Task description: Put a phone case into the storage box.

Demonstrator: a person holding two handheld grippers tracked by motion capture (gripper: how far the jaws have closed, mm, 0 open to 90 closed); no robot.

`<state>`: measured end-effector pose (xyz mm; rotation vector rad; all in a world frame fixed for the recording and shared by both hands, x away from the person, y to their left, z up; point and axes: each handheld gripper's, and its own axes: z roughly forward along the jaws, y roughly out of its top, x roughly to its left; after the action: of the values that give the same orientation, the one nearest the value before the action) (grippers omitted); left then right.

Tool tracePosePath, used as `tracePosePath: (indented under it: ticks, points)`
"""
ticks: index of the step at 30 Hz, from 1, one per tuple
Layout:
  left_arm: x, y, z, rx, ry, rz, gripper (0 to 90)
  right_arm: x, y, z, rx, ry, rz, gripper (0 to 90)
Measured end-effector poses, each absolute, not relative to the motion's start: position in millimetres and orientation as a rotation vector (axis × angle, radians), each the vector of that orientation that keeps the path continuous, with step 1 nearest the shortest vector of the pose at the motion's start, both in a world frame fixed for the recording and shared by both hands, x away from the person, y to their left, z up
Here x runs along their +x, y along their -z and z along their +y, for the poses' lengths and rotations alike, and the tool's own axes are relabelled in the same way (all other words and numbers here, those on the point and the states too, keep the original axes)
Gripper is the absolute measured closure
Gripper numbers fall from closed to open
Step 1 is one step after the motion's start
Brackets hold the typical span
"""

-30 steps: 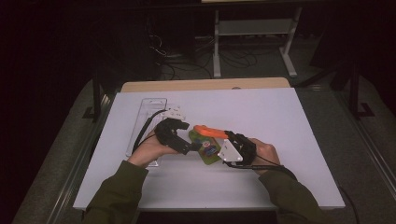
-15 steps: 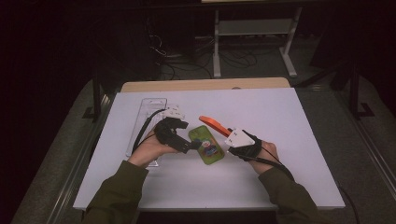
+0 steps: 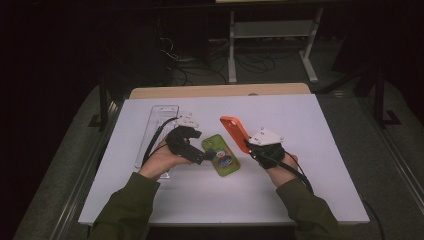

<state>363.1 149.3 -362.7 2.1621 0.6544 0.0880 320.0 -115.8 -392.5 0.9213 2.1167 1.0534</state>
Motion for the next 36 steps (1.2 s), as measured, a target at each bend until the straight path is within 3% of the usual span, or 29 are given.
tracePosePath:
  ticks: [14, 36]
  points:
    - [364, 362, 151, 2.127, -0.116, 0.660, 0.0, 319, 395, -121, 1.185, -1.162, 2.103, 82.2]
    - [370, 360, 126, 1.930, -0.138, 0.734, 0.0, 322, 393, -121, 1.152, -1.244, 2.087, 82.2]
